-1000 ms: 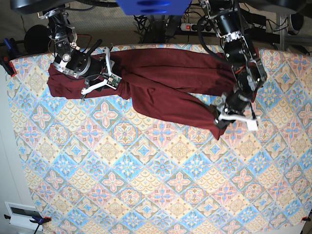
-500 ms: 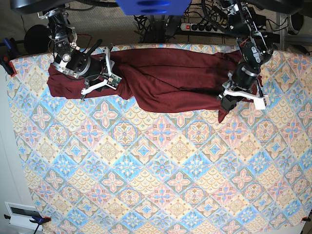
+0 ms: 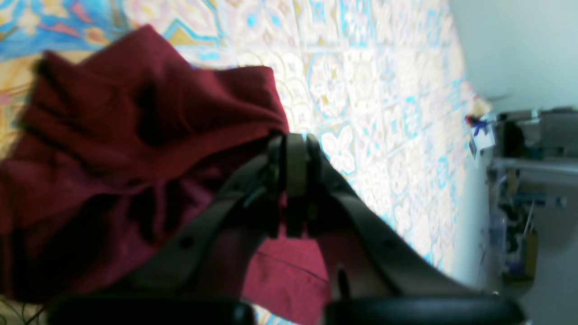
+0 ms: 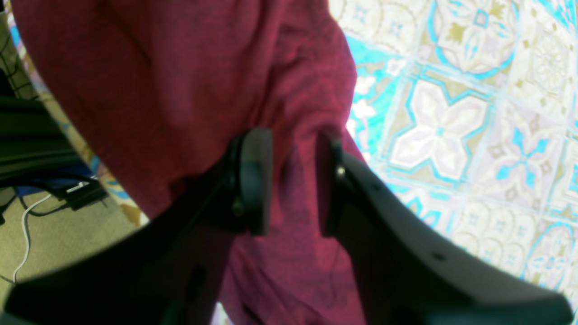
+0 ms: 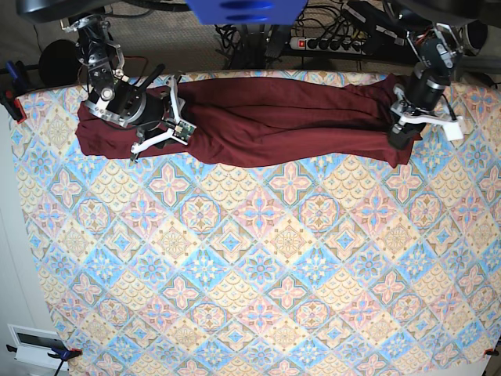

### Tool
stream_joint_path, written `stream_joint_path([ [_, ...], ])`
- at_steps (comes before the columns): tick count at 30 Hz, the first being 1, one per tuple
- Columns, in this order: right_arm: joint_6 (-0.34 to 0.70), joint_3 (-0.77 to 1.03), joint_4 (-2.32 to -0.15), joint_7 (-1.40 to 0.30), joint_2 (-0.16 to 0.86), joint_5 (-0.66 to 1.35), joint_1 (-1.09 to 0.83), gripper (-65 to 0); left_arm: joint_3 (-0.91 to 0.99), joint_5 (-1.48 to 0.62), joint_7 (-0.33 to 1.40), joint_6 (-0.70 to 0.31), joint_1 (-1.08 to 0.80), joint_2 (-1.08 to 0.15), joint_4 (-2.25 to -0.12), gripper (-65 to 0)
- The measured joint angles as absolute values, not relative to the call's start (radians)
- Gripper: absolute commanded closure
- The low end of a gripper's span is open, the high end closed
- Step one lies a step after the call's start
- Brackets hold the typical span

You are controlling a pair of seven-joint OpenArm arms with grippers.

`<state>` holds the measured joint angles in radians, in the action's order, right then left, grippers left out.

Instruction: Layout the t-shirt on the table in an organized manner, then fold the t-shirt properly

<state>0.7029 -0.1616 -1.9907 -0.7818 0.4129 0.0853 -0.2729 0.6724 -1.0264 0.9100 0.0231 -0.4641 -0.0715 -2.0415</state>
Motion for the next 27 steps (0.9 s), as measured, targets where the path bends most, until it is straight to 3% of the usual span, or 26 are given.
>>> stream_joint_path([
  [10,0.703,-0.162,-1.989,-0.783,0.41,0.086,-0.274,-15.9,0.694,-1.151,0.915,0.023,-0.539,-0.153,-2.042,0.0],
  [17,0.703,-0.162,-1.989,-0.783,0.41,0.085,-0.283,-15.8,0.689,-0.971,1.029,0.019,-0.511,-0.153,-2.028,-0.1],
  [21,0.703,-0.162,-1.99,-0.781,0.41,0.085,-0.282,-15.8,0.667,-0.895,1.095,0.019,-0.465,-0.156,-2.028,-5.1],
  [27,0.703,-0.162,-1.99,-0.783,0.411,0.085,-0.282,-15.8,0.592,-0.8,1.144,0.019,-0.483,-0.212,-2.028,-20.4],
])
